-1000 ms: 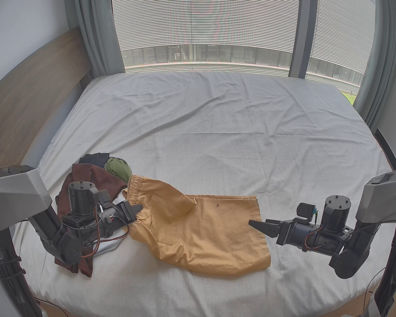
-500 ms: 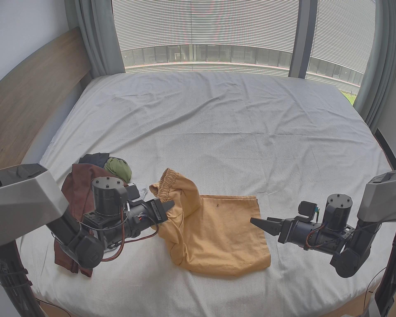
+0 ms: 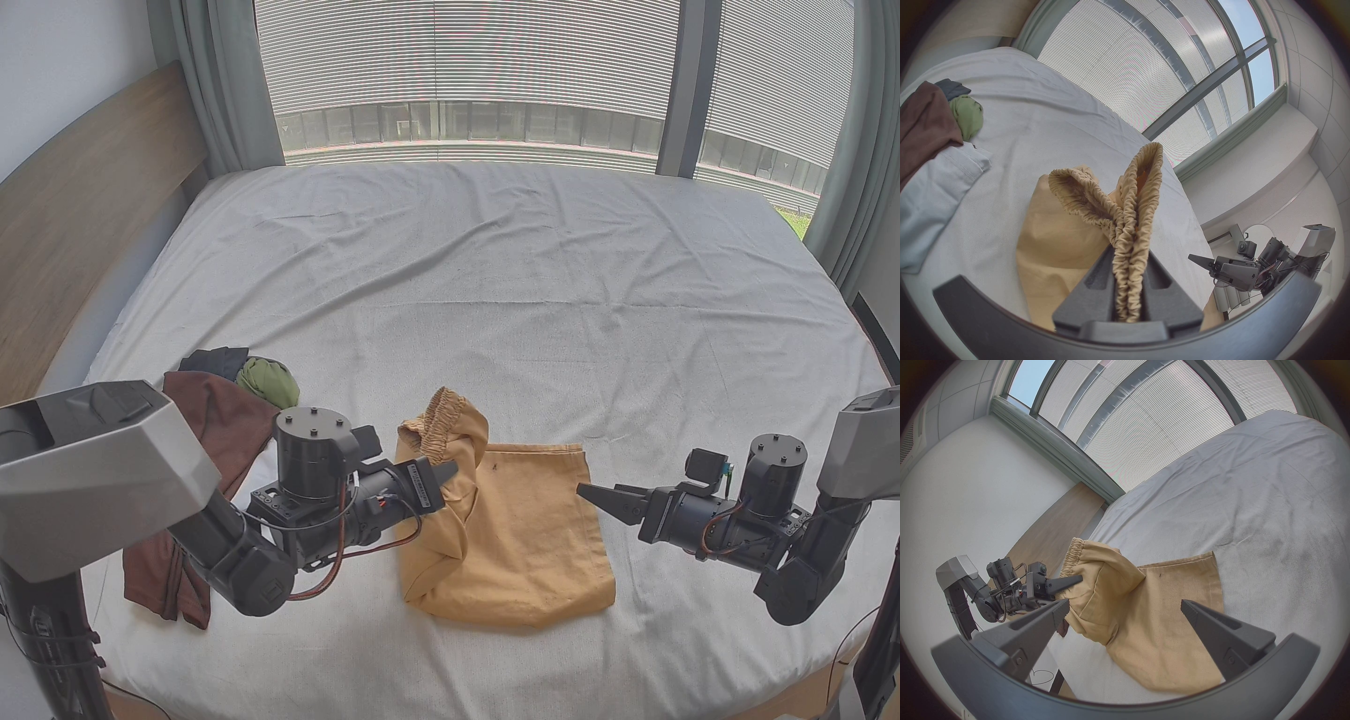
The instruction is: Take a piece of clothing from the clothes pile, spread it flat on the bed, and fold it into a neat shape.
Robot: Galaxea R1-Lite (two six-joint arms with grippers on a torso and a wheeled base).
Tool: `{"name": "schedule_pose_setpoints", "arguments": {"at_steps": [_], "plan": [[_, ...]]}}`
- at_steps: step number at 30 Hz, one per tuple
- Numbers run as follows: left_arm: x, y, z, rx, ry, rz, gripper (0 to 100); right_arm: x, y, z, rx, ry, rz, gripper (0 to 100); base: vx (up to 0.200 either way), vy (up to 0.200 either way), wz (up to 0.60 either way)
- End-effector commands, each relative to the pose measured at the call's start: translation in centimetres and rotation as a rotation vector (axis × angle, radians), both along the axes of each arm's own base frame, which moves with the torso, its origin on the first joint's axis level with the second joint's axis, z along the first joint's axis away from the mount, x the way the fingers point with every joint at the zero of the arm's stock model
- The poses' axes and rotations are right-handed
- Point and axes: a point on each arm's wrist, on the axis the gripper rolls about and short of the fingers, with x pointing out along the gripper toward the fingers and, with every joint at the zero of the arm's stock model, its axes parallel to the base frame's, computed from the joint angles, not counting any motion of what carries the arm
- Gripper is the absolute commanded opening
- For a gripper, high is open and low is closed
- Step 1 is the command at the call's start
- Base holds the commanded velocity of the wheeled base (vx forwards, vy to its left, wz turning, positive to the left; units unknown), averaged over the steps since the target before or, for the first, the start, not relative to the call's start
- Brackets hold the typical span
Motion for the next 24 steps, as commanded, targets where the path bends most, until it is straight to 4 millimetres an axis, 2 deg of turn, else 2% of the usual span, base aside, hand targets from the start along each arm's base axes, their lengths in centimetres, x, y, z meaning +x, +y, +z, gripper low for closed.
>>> {"name": "schedule_pose_setpoints", "arguments": {"at_steps": [1,6,11,14,24], "plan": [[0.2,-1.4,-0.8,-0.013,0.015,-0.022,0,0.2,-0.2,0.3,0.005,-0.011,-0.009,100,0.000,0.000,0.00],[0.5,-2.5,-1.1,-0.039,0.026,-0.034,0,0.2,-0.4,0.3,0.005,-0.013,-0.017,100,0.000,0.000,0.00],[0.5,-4.5,-1.6,-0.050,0.027,-0.071,0,0.2,-0.5,0.3,0.005,-0.013,-0.018,100,0.000,0.000,0.00],[0.5,-5.7,-2.6,-0.047,0.034,-0.093,0,0.3,-0.7,0.3,0.005,-0.013,-0.025,100,0.000,0.000,0.00],[0.7,-7.2,-4.5,-0.034,0.049,-0.119,0,0.5,-0.8,0.4,0.007,-0.017,-0.032,100,0.000,0.000,0.00]]}}
